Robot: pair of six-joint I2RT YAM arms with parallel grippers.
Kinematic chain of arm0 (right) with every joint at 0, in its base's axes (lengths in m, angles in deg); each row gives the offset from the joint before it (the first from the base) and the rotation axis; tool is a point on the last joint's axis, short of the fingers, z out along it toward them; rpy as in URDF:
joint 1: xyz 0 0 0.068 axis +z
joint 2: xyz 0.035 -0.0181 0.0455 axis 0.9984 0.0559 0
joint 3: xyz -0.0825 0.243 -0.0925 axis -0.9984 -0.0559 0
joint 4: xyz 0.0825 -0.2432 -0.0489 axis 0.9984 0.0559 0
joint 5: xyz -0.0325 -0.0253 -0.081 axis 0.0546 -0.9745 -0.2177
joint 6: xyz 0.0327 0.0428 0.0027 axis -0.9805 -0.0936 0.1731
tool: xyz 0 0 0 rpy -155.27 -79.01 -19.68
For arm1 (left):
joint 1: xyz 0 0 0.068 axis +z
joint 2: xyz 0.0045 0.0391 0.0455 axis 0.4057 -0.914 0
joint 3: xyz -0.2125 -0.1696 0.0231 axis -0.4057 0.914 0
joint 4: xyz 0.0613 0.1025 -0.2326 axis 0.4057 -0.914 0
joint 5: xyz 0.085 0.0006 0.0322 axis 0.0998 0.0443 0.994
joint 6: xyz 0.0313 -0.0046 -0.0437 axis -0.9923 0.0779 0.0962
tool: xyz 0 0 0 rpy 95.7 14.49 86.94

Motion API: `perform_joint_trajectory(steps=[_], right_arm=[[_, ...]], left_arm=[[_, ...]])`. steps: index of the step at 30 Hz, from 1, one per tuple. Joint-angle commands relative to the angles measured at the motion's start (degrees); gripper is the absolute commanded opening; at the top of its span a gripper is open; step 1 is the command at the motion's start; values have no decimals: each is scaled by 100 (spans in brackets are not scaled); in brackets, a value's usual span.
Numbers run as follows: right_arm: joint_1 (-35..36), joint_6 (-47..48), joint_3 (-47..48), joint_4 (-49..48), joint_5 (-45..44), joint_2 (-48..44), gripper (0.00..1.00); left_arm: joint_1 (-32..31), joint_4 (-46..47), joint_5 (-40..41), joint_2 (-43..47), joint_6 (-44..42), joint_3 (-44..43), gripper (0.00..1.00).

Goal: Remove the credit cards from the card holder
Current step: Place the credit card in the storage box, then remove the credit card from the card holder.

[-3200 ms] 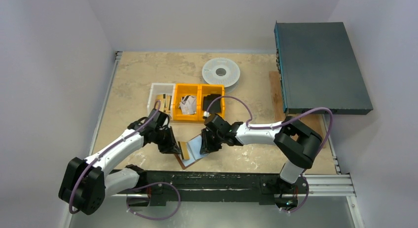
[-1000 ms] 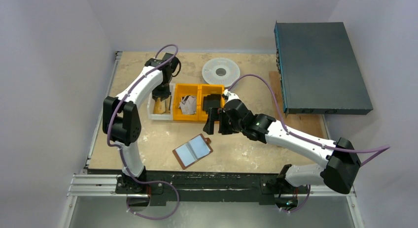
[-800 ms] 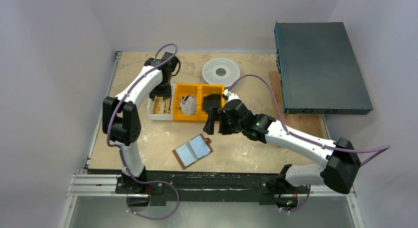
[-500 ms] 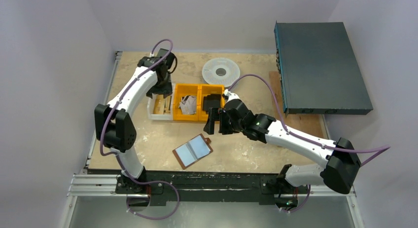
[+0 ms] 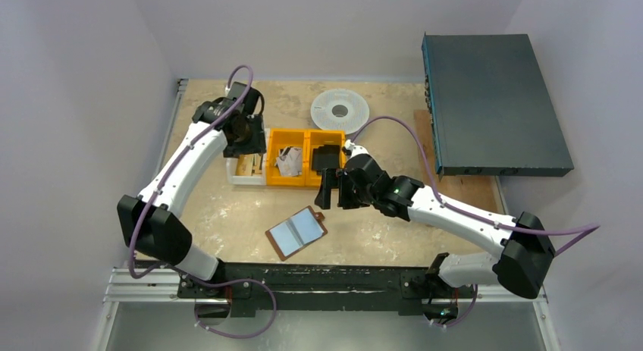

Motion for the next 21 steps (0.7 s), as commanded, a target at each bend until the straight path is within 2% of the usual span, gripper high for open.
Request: perform_joint_trajectory(steps=[1, 7, 16, 21], right_arm=[[-20, 15, -167, 52, -43, -131, 99], [-20, -106, -489, -91, -188, -399, 99], [-46, 73, -563, -294, -143, -227, 99], [-68, -5, -770, -649, -160, -41, 99]], left_arm=[[-240, 262, -436, 586, 88, 382, 60], [-623, 437, -820, 1113, 351, 1056, 60], [-1297, 1033, -1468, 1655, 1047, 2251, 60], [-1737, 1211, -1370, 1871, 1642, 2914, 60]])
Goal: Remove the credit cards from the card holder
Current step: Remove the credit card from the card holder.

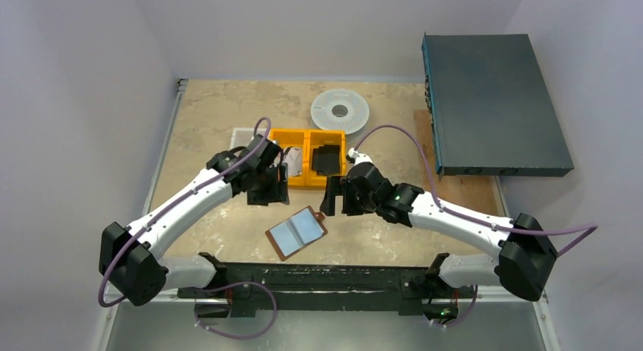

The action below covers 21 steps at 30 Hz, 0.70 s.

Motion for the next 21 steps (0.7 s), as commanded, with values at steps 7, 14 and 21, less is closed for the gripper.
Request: perform_joint_trajectory(steps=[7, 14, 21], right_arm=[[-49, -44, -215, -753, 277, 595, 97], [-48, 72, -126, -831, 263, 976, 93], [-49, 74, -67, -869, 316, 1213, 90]], left_arm=[[-444, 622, 154, 682, 1417, 1548, 60], [-480, 768, 251, 1075, 1969, 2441, 59], [-484, 1030, 238, 1098, 2230, 2832, 48]])
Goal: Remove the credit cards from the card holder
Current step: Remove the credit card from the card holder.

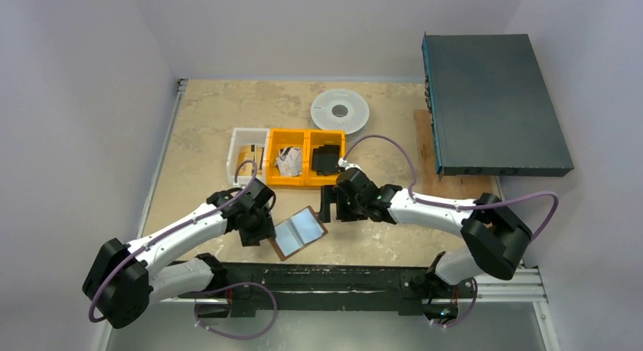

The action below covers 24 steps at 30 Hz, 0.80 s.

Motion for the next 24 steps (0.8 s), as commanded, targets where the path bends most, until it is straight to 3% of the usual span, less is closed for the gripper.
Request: perform_joint_trajectory(steps=[1, 14, 24], right_arm=[[-18, 79, 199, -209, 43, 88, 90], [-18, 126, 198, -111, 30, 175, 86], [149, 88, 287, 5, -5, -81, 59]], left_arm=[[-40, 395, 73, -18, 312, 121, 46], [-45, 1126, -136, -635, 236, 305, 34], [-37, 1239, 30, -1551, -171, -327, 33]])
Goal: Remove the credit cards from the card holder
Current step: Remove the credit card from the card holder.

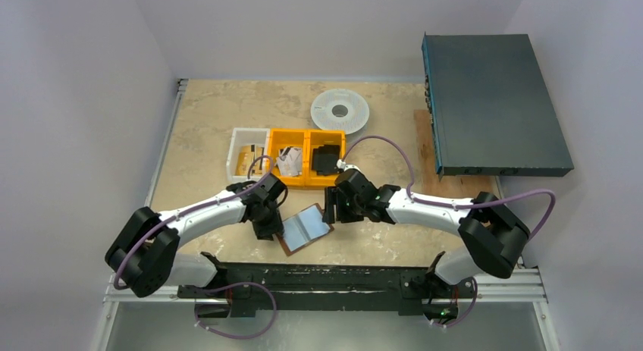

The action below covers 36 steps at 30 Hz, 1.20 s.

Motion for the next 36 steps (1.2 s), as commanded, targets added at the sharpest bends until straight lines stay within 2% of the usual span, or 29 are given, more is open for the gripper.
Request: perform_joint_trajectory(steps=[1, 7, 22, 36], right_arm=[[158, 33, 324, 27, -79, -228, 57], [416, 55, 637, 122, -123, 57, 42], [506, -50, 901, 143, -401, 928, 26], [713, -40, 987, -126, 209, 1253, 20]], left_arm=[[-32, 270, 230, -388, -306, -303, 33], [-24, 203, 324, -688, -487, -559, 33], [-15, 63, 375, -553, -639, -576, 32], [-15, 195, 229, -712, -731, -676, 32]])
